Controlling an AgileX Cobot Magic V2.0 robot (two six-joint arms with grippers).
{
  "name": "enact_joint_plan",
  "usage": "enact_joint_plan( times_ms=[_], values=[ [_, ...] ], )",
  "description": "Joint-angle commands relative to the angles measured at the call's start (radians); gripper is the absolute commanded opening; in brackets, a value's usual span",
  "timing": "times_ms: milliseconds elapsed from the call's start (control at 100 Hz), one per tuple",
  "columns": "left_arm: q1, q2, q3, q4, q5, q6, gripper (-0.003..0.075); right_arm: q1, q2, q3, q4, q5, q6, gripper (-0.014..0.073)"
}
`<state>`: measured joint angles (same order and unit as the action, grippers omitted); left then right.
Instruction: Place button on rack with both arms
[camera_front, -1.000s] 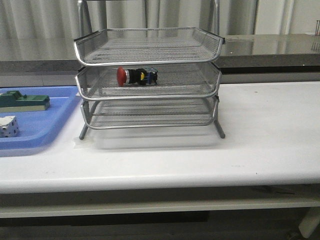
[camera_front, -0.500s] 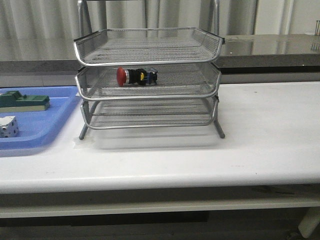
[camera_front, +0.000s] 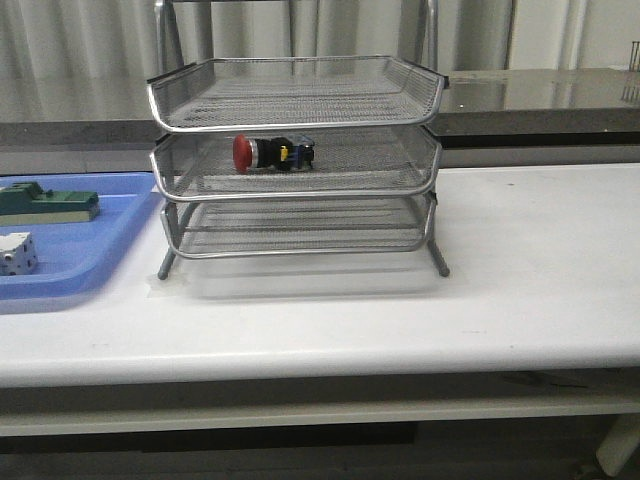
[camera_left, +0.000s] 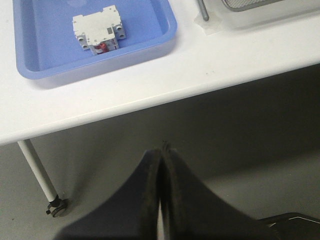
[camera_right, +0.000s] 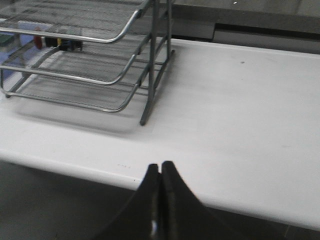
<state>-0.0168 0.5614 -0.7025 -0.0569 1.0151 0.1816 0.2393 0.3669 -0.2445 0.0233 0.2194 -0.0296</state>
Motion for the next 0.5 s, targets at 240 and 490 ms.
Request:
enact_joint_plan(
  times_ms=[240, 490],
  values=[
    [0.001, 0.003, -0.026, -0.011, -0.056, -0.011, -0.0021, -0.093, -0.229, 0.145, -0.005, -0.163, 0.005, -0.0061],
    [0.001, 0.003, -0.026, -0.011, -0.056, -0.011, -0.0021, -0.094, -0.399, 0.228, -0.005, -0.162, 0.005, -0.0061]
  ],
)
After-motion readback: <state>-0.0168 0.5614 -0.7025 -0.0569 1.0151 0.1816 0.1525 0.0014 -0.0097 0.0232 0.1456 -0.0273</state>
